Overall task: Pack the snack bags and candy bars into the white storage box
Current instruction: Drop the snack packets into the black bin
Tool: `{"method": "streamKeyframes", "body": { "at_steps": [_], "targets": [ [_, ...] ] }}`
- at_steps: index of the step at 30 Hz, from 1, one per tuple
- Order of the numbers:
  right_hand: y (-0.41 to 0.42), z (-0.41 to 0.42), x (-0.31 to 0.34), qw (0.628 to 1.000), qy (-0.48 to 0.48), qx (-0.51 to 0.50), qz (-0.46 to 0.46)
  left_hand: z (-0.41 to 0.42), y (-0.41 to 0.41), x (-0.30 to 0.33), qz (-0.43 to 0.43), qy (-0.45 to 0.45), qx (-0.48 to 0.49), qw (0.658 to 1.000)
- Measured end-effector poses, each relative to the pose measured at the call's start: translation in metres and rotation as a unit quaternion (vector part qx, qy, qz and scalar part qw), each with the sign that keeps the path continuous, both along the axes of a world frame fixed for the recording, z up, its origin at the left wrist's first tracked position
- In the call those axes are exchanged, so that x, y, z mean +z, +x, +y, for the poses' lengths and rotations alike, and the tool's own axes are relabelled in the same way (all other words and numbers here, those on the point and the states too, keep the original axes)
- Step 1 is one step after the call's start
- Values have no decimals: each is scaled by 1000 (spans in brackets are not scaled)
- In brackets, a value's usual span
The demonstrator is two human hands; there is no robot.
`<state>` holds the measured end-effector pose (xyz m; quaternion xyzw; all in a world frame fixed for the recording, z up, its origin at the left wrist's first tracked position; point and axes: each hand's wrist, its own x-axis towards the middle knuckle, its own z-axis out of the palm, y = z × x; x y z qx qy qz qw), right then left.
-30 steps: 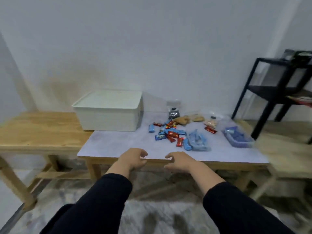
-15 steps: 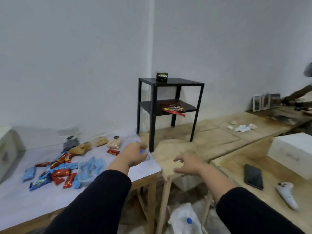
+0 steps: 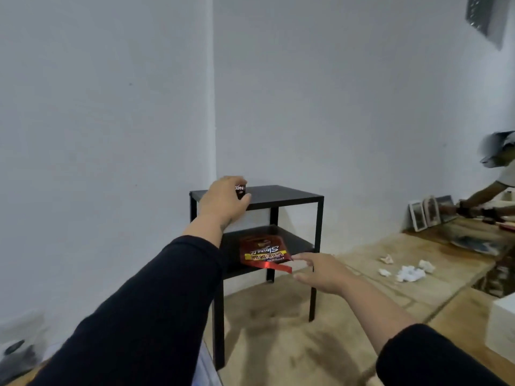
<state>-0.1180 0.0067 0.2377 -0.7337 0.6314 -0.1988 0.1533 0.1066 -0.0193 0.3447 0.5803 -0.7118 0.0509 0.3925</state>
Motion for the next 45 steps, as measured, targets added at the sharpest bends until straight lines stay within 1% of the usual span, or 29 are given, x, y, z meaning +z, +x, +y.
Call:
{"method": "streamKeyframes", "body": {
  "at_steps": [1,3,6,9,12,15,18,20,22,25,27,30,36,41,45],
  "targets": [
    [2,-19,3,1000,-7,-1,1,-18,0,7,2,-6,11,1000],
    [8,-56,5,1000,-21,-11,9,-53,2,15,1,10,37,999],
    [18,-111,-2,999,-34,-43,2,-101,5,20,2,67,82,994],
    [26,-156,-18,995,-18,-92,-17,-136,4,21,-2,113,114,987],
    [35,-183,-39,985,8,-162,-60,-161,2,14,-21,146,125,981],
    [38,-197,-49,969,37,-214,-116,-172,-1,7,-23,132,145,980],
    [37,-209,-49,957,65,-220,-176,-171,-3,8,-17,119,151,981],
    [33,-213,-48,944,67,-222,-237,-165,-4,8,-7,116,153,981],
    [26,-209,-46,929,75,-208,-295,-156,-6,6,5,111,150,982],
    [9,-192,-39,918,112,-166,-344,-132,-16,7,14,102,146,984],
    [-5,-172,-30,917,87,-141,-363,-110,-23,10,31,89,147,985],
    [-25,-135,-16,921,50,-105,-372,-68,-35,7,59,64,160,983],
    [-48,-54,0,926,55,-8,-375,30,-47,-13,111,7,202,973],
    [-38,7,13,920,83,62,-378,102,-29,-30,132,13,259,957],
    [-7,53,21,923,86,109,-360,161,5,-54,127,20,299,946]
  ]
}}
